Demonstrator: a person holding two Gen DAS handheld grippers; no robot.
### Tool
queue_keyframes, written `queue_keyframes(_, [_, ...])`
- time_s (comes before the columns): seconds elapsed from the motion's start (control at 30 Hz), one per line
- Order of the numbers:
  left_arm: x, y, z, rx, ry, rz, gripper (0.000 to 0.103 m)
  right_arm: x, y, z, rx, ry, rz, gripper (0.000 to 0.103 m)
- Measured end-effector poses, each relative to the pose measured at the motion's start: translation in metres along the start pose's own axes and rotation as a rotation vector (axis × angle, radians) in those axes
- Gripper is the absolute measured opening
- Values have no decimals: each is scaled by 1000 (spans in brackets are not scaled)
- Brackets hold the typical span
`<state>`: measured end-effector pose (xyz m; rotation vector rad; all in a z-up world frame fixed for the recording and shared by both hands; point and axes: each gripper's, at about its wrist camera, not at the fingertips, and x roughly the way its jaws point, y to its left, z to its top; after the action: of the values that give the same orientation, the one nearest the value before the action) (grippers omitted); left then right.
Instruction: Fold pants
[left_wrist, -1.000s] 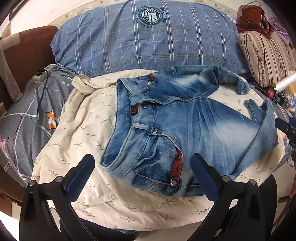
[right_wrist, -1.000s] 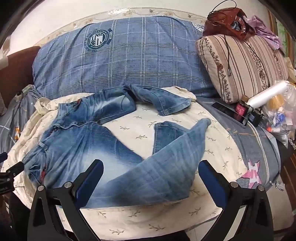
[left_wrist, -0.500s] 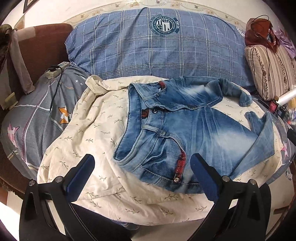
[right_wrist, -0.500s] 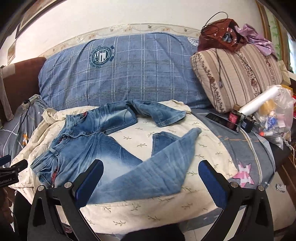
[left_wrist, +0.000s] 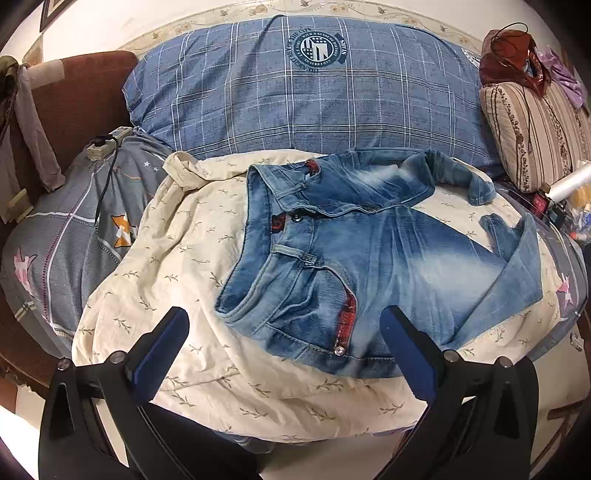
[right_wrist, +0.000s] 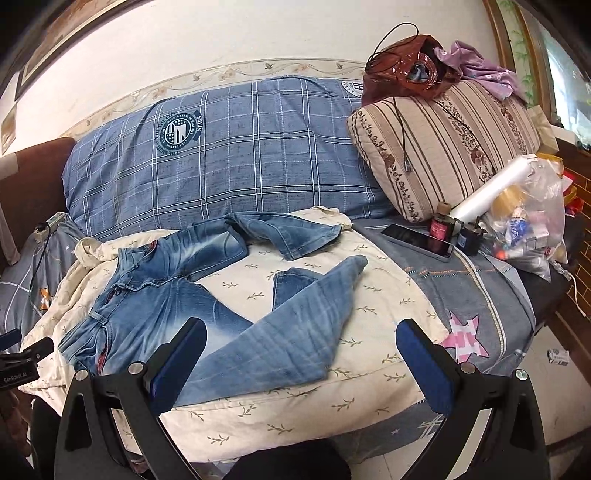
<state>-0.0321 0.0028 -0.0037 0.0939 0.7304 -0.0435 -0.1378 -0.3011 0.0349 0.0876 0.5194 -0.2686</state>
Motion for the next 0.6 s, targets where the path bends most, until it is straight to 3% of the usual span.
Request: queue_keyframes(0.6, [10,-4,-3,-3,58,-59,103,7,-6,-4,3,23,-19,103])
